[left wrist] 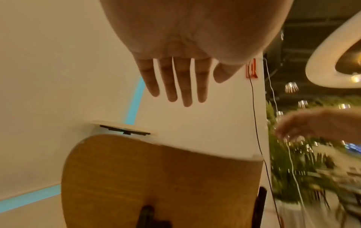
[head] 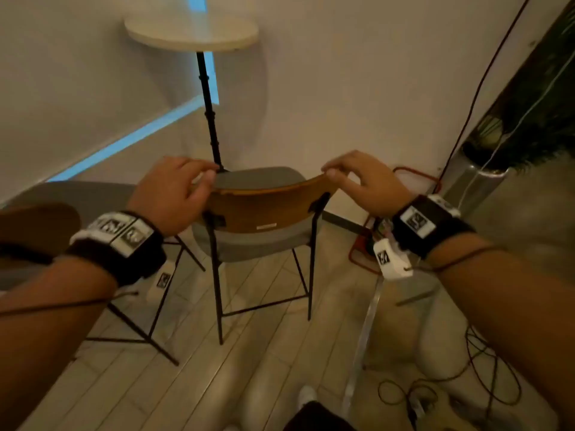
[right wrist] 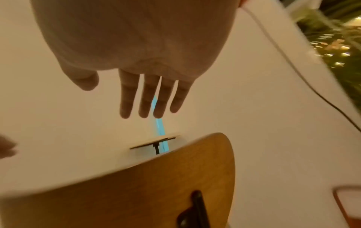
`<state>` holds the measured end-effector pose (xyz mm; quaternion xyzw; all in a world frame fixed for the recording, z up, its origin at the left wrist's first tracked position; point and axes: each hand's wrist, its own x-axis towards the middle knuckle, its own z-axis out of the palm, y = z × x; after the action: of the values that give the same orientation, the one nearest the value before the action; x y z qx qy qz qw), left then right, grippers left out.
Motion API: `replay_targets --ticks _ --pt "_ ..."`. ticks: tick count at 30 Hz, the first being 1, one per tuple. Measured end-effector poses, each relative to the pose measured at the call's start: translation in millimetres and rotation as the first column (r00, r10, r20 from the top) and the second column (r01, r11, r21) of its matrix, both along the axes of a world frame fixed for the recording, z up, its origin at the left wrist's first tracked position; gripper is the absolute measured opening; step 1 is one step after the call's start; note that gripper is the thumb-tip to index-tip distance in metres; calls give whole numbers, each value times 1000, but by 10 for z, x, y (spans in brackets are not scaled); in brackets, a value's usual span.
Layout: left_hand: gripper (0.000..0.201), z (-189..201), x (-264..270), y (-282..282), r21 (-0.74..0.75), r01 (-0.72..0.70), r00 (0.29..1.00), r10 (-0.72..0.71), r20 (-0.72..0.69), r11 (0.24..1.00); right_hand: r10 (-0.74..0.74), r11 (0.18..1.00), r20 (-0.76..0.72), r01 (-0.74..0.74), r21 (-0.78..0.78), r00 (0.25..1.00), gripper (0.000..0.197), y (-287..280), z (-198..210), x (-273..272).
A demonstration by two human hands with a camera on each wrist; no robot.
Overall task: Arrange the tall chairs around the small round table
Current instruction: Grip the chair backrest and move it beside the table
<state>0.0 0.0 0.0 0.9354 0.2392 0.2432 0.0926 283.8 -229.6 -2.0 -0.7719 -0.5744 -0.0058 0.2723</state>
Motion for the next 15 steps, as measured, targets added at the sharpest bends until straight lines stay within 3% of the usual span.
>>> replay_targets --ticks 4,6,10,15 --pt "56 -265 378 96 72 109 949 -82 -303 991 26 946 141 21 -324 990 77 505 -109 261" --pt "55 -505 438 126 75 122 938 -91 -334 990 83 923 169 -12 -385 982 86 591 -348 386" --pt "60 -724 572 212 96 -27 953 55 -298 995 120 960 311 -30 -279 943 88 704 -626 672" --pt "57 -801 848 179 171 -138 933 186 -309 976 71 979 351 3 -205 934 72 792 -848 875"
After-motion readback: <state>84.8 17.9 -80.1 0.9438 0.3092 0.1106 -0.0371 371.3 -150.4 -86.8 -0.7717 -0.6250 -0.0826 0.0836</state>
